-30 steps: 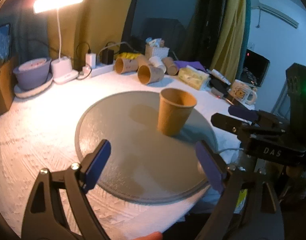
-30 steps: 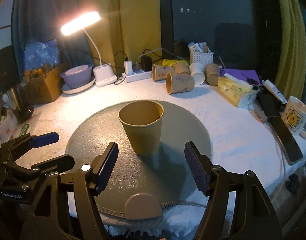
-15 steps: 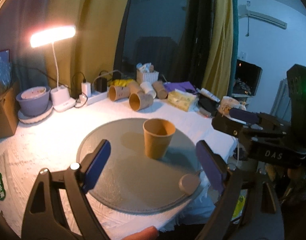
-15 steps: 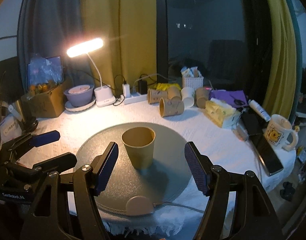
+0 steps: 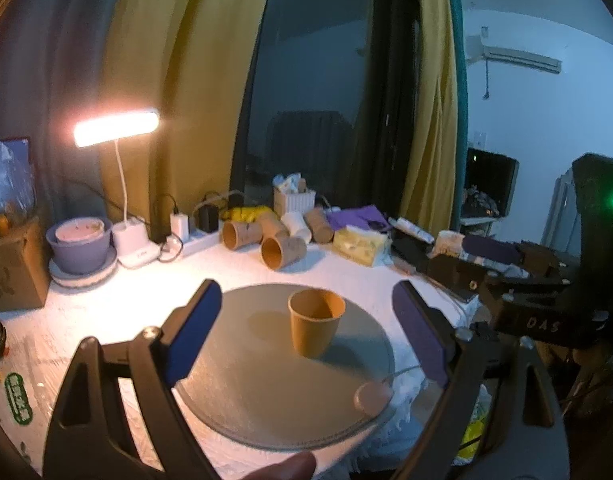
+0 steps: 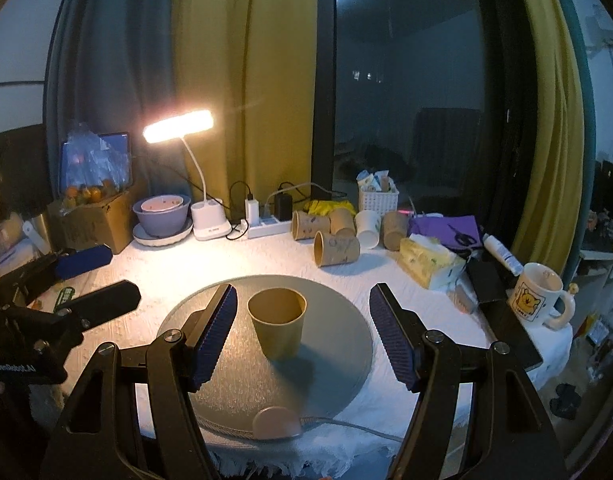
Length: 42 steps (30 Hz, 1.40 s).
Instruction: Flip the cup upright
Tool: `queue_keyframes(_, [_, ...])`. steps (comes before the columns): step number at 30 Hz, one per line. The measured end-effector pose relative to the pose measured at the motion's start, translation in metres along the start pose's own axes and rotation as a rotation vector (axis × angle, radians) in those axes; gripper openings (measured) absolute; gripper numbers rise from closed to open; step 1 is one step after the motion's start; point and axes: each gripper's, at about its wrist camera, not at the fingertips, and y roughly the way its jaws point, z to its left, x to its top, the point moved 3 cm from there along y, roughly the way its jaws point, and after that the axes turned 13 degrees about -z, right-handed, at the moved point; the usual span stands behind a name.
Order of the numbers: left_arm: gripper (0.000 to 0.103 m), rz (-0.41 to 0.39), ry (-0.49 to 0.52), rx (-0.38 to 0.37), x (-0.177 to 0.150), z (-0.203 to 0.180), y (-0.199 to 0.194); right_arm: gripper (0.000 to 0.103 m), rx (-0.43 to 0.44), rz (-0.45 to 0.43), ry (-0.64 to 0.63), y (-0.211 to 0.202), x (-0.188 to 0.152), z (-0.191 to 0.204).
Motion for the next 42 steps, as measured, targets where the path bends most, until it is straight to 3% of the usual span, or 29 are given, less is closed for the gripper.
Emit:
queue_keyframes(6, [0.088, -0.061, 0.019, 0.000, 0.016, -0.004, -0.012, 0.072, 0.002, -0.036, -0.007, -0.009, 0.009, 0.003])
queue_keyframes(13, [0.090, -0.105, 0.031, 0.051, 0.022, 0.002, -0.018, 0.072, 0.007, -0.086, -0.011, -0.019, 0.020, 0.008])
queue_keyframes(19, [0.094, -0.128, 0.017, 0.089, 0.018, 0.012, -0.022, 0.081, 0.009, -0.092, -0.006, -0.016, 0.020, 0.008])
queue_keyframes(42, [0.094, -0.117, -0.004, 0.089, 0.012, 0.016, -0.021, 0.081, 0.024, -0.046, -0.011, -0.004, 0.008, 0.016])
